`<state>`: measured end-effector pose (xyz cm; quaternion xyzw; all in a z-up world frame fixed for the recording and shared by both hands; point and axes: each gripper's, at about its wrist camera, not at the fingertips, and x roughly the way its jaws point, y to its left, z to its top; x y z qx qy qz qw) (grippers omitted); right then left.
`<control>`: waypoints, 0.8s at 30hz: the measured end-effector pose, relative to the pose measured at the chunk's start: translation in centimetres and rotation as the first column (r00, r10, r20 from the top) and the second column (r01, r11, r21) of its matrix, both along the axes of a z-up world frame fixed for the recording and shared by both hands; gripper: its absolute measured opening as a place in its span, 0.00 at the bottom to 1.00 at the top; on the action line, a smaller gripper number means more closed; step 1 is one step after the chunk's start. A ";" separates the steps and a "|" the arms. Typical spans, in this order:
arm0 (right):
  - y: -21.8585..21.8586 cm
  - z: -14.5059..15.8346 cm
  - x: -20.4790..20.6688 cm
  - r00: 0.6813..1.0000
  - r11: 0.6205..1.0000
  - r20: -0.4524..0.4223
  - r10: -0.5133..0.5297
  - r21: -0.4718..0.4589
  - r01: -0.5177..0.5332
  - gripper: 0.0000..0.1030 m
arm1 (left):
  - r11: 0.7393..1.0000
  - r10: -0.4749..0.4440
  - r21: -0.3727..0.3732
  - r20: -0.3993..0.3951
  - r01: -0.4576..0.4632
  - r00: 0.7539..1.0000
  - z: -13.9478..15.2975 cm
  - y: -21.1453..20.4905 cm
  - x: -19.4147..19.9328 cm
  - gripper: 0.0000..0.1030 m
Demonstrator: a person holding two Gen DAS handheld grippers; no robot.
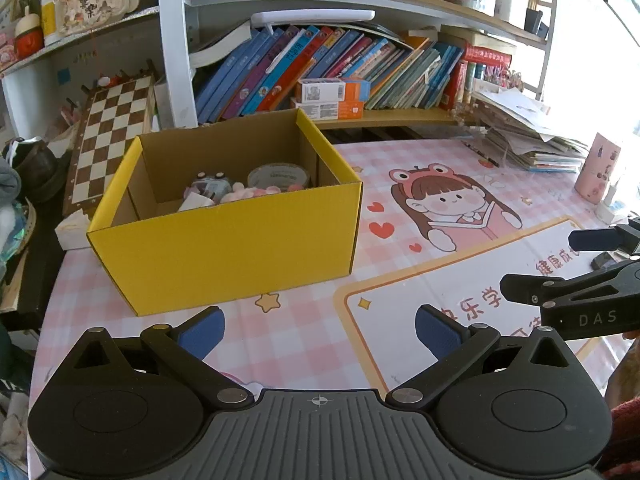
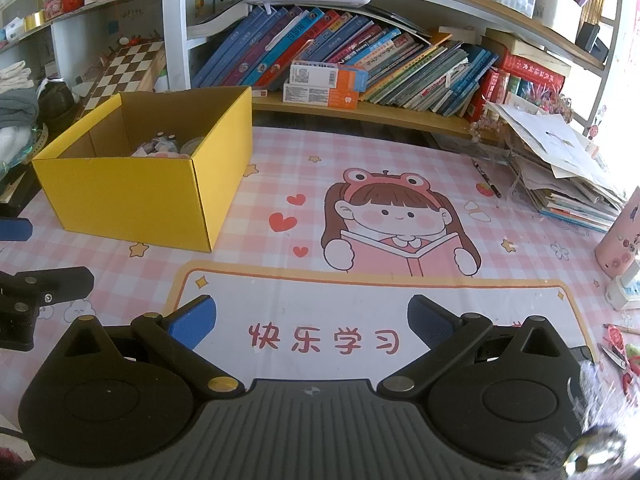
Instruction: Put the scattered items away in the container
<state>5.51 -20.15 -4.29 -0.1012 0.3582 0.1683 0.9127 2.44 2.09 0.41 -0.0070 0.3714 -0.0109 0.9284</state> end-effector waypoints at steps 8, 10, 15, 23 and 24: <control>0.2 0.0 -0.1 1.000 1.000 0.004 -0.001 -0.002 0.001 1.00 | 1.000 -0.001 0.002 0.000 0.001 1.000 0.0 0.0 0.1 1.00; 0.1 0.0 0.0 1.000 1.000 0.004 0.000 -0.002 0.000 1.00 | 1.000 0.001 0.002 0.000 -0.001 1.000 0.0 0.0 0.1 1.00; 0.1 0.0 0.1 1.000 1.000 0.003 0.001 -0.002 -0.001 1.00 | 1.000 0.003 -0.001 0.000 -0.003 1.000 0.0 0.1 0.1 1.00; 0.2 0.0 0.3 1.000 1.000 0.000 0.001 -0.004 -0.001 1.00 | 1.000 0.002 -0.003 -0.001 -0.002 1.000 0.0 0.2 0.3 1.00; 0.3 0.0 0.4 1.000 1.000 0.000 0.001 -0.004 -0.001 1.00 | 1.000 0.002 -0.004 -0.002 -0.002 1.000 0.0 0.2 0.3 1.00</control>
